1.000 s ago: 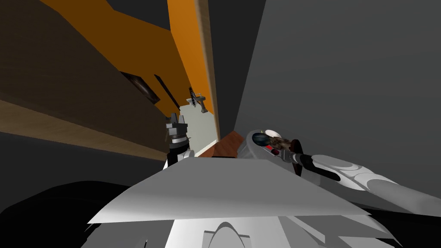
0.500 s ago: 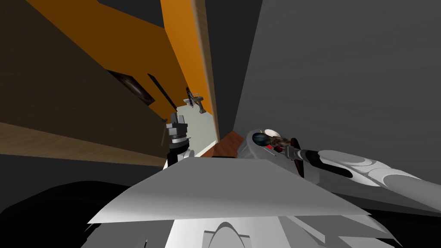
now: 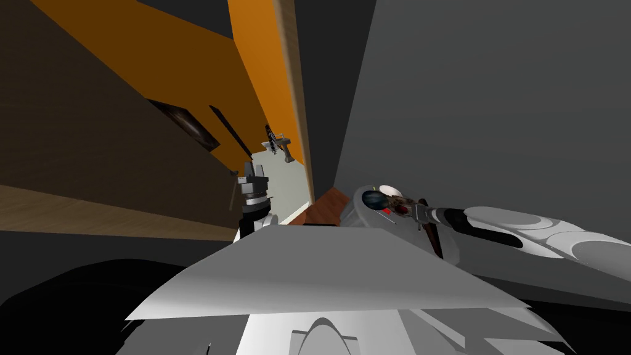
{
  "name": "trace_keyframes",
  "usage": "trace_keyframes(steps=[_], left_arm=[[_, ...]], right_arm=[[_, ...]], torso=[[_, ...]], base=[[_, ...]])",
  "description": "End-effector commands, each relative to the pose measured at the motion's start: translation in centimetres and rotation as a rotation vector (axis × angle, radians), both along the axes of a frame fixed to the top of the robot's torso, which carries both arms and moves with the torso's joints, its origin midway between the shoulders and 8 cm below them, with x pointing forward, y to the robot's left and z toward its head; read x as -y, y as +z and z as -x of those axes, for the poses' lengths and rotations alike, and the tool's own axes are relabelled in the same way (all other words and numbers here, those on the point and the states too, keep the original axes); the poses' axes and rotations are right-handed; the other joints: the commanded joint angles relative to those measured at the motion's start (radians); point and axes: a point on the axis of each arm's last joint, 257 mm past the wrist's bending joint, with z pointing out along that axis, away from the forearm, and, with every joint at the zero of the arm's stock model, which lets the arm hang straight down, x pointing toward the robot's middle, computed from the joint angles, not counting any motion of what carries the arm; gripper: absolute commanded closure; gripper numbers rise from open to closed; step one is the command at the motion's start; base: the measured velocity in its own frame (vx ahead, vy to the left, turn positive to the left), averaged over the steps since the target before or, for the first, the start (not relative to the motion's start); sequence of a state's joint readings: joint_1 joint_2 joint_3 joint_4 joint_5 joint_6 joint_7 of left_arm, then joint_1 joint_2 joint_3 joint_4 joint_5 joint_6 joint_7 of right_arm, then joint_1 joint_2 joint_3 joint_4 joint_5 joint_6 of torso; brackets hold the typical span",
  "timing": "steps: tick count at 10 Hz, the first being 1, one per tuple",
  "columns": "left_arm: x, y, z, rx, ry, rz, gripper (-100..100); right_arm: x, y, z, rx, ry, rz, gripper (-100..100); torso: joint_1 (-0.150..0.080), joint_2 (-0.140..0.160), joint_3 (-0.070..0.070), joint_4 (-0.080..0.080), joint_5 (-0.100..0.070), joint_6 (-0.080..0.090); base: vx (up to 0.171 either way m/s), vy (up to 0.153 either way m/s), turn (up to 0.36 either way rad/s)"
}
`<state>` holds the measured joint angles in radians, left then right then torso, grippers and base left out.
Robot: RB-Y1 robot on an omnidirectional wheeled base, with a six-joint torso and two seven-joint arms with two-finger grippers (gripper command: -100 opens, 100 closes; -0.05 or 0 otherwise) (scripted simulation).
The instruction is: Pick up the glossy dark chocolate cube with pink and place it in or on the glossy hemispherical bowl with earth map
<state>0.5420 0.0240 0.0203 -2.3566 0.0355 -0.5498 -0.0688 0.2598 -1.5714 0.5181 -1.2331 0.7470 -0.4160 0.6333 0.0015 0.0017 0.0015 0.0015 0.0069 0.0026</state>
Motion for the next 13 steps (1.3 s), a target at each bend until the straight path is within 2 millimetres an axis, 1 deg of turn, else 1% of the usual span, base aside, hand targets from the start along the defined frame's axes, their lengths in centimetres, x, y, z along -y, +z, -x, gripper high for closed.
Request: trace_keyframes(steps=[1,6,11,13], left_arm=[[0.0,0.0,0.0,0.0,0.0,0.0,0],[0.0,0.0,0.0,0.0,0.0,0.0,0],[0.0,0.0,0.0,0.0,0.0,0.0,0],[0.0,0.0,0.0,0.0,0.0,0.0,0]], right_arm=[[-0.2,1.2,-0.6,-0.006,0.004,-0.018,100],[-1.0,3.4,-1.5,-0.025,0.005,-0.069,100],[-2.1,5.1,-2.0,-0.047,-0.001,-0.129,100],[-2.1,5.1,-2.1,-0.045,-0.001,-0.128,100]], torso=[[0.0,0.0,0.0,0.0,0.0,0.0],[0.001,-0.001,-0.001,-0.001,0.0,0.0],[0.0,-0.001,-0.001,-0.001,0.0,0.0],[0.0,-0.001,-0.001,-0.001,0.0,0.001]], base=[[0.034,0.024,0.057],[0.033,0.024,0.078],[0.025,0.017,0.097],[0.018,0.009,0.043]])
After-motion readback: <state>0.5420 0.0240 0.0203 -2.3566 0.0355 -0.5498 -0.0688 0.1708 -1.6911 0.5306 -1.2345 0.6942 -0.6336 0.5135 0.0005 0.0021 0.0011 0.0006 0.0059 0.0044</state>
